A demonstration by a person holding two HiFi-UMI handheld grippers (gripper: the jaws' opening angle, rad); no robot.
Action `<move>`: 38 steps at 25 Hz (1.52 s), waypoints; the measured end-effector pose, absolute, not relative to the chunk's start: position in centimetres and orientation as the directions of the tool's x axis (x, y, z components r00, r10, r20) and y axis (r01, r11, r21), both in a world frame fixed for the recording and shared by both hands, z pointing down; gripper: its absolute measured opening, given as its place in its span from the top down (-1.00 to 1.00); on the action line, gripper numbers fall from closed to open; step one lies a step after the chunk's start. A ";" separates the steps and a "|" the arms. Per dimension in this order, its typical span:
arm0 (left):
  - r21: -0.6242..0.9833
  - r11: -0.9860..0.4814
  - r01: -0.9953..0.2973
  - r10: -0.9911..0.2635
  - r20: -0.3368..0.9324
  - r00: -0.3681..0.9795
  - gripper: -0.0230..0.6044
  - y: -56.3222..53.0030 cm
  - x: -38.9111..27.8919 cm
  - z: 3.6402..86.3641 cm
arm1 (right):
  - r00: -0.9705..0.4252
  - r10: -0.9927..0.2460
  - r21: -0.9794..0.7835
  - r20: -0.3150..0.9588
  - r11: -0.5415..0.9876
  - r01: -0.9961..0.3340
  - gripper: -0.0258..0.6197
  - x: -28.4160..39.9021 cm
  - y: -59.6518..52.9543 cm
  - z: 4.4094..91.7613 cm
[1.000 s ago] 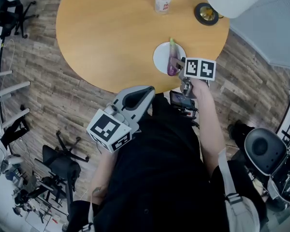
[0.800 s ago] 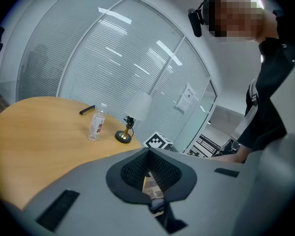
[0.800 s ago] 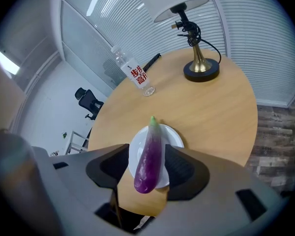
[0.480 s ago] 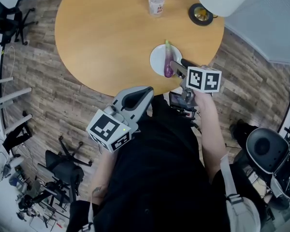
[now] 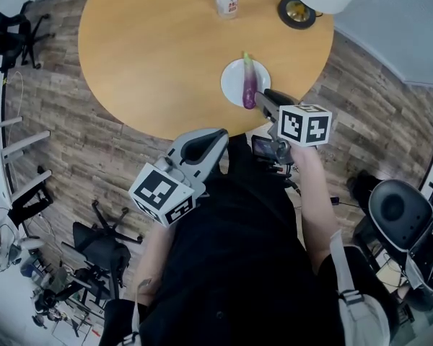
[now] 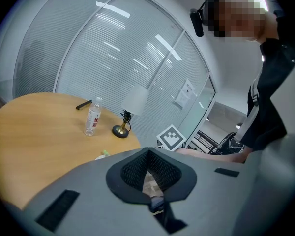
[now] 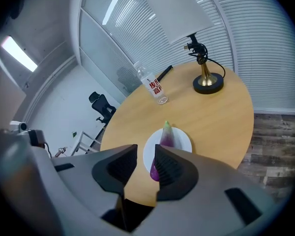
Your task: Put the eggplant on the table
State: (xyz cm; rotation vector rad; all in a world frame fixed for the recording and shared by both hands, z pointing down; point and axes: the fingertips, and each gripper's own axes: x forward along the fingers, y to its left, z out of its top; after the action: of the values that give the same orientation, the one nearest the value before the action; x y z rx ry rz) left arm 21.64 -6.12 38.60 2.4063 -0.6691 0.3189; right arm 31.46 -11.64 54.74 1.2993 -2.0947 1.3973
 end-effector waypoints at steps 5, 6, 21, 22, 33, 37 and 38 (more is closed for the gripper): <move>0.509 -0.668 -0.543 -0.386 0.387 0.837 0.89 -5.8 21.5 39.4 | -0.570 -0.492 -0.598 0.658 0.118 -0.793 0.71 30.7 -10.4 55.3; 0.512 -0.668 -0.540 -0.381 0.388 0.839 0.89 -5.8 21.5 39.5 | -0.574 -0.489 -0.602 0.657 0.118 -0.790 0.73 30.5 -10.1 55.4; 0.472 -0.736 -0.485 -0.380 0.304 0.873 0.89 -3.4 12.8 37.3 | -0.531 -0.541 -0.554 0.652 0.138 -0.821 0.84 24.9 -7.4 52.4; 0.468 -0.732 -0.495 -0.395 0.301 0.868 0.89 -3.1 11.3 37.1 | -0.534 -0.537 -0.553 0.653 0.144 -0.821 0.84 23.7 -7.0 52.2; 0.487 -0.701 -0.522 -0.469 0.236 0.851 0.89 1.9 -6.0 36.9 | -0.516 -0.520 -0.461 0.681 0.243 -0.854 0.84 7.1 -2.5 50.2; 0.517 -0.709 -0.479 -0.436 0.212 0.874 0.89 3.5 -9.9 37.1 | -0.424 -0.591 -0.405 0.686 0.174 -0.898 0.86 5.4 0.2 48.8; 0.520 -0.716 -0.467 -0.424 0.207 0.882 0.89 3.8 -10.3 37.0 | -0.407 -0.609 -0.402 0.681 0.153 -0.903 0.86 5.4 0.9 48.4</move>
State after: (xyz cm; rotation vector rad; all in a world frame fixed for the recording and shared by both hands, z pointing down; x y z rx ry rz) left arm -10.33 3.80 36.95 2.4685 -0.6420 0.0969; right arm 5.38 0.90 48.36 1.4473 -2.0783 1.1301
